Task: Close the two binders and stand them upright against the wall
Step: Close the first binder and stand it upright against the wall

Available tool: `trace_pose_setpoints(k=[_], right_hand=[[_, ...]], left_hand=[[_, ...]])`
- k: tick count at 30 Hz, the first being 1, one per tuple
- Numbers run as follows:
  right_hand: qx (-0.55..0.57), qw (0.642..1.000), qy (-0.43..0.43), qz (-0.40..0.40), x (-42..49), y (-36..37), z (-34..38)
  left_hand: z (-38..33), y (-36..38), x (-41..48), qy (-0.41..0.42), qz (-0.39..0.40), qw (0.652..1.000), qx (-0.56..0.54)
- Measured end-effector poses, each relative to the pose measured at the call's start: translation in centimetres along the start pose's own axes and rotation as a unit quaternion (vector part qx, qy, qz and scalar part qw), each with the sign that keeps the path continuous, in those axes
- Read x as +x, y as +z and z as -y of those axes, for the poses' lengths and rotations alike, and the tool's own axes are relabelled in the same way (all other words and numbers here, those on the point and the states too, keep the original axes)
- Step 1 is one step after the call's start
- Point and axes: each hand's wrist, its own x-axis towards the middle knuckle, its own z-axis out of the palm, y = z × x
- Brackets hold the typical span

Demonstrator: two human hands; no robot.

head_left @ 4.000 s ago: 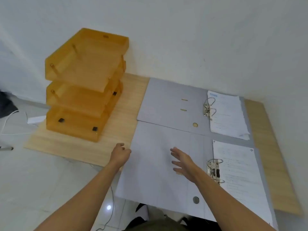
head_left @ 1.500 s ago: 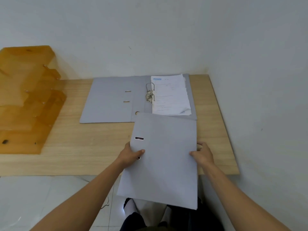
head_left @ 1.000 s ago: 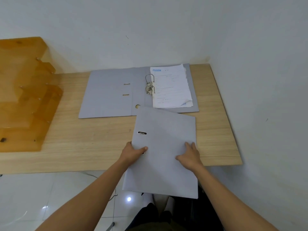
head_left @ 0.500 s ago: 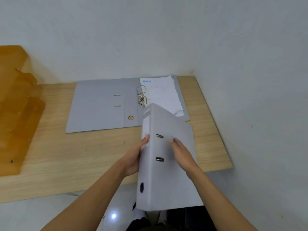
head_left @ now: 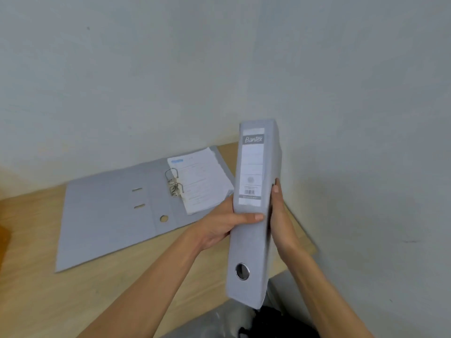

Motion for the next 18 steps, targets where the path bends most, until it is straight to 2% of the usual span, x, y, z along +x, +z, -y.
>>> trace_pose_setpoints(k=[5,8,13,18], right_hand=[[-0.056,0.991,-0.103,0.061,-0.6,-3.2,6.6],[-0.133,0.985,-0.1,0.046,0.5,-4.3,6.7],[-0.152,0.986,-0.038,0.062,2.9,-5.9,4.3],[-0.167,0.981,-0.061,0.073,6.4,-7.9,3.7]], left_hand=[[-3.1,1.0,2.8,0.116,-0.005,0.98,0.161],[-2.8,0.8,4.8,0.135,-0.035,0.96,0.243],[-0.4,0.6,7.3,0.122,-0.072,0.953,0.266],[1.7,1.0,10.9,0.118,-0.132,0.955,0.238]])
